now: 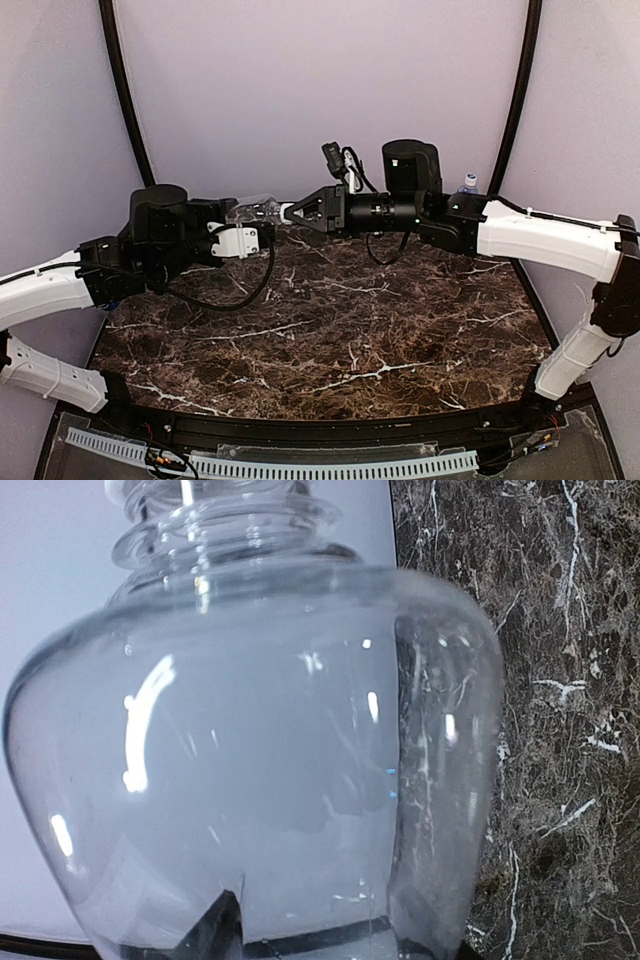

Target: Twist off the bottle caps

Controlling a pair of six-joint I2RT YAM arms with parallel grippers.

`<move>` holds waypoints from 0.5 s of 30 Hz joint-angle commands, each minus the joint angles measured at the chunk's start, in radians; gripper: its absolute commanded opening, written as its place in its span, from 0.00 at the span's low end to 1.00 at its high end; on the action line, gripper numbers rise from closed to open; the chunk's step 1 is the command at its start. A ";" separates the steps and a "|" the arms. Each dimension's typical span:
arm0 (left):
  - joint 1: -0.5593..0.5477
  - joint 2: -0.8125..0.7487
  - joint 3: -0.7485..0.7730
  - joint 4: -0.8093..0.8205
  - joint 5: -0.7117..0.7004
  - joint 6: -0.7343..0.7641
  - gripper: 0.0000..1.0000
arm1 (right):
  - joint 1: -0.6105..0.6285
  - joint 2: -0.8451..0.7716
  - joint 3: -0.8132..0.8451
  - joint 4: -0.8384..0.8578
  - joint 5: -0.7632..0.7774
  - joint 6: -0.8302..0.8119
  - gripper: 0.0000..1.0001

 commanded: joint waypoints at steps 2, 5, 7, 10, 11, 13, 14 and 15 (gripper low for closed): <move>-0.007 -0.019 -0.009 0.011 0.004 -0.004 0.40 | -0.006 0.018 0.022 0.040 -0.004 0.000 0.16; -0.008 -0.026 -0.003 -0.019 0.026 -0.024 0.40 | -0.007 0.017 0.034 0.017 -0.001 -0.064 0.00; -0.009 -0.030 0.026 -0.090 0.063 -0.078 0.40 | 0.001 0.009 0.056 -0.031 0.019 -0.174 0.00; -0.009 -0.019 0.141 -0.394 0.188 -0.227 0.41 | 0.053 -0.023 0.078 -0.111 0.074 -0.485 0.00; -0.009 -0.013 0.167 -0.461 0.277 -0.256 0.41 | 0.081 -0.039 0.074 -0.120 0.078 -0.607 0.00; -0.009 -0.003 0.239 -0.644 0.422 -0.320 0.40 | 0.156 -0.071 0.052 -0.140 0.069 -0.877 0.00; -0.009 0.001 0.280 -0.750 0.466 -0.343 0.40 | 0.197 -0.090 0.032 -0.147 0.092 -1.009 0.00; -0.009 0.010 0.298 -0.797 0.548 -0.349 0.40 | 0.240 -0.102 0.011 -0.155 0.134 -1.133 0.00</move>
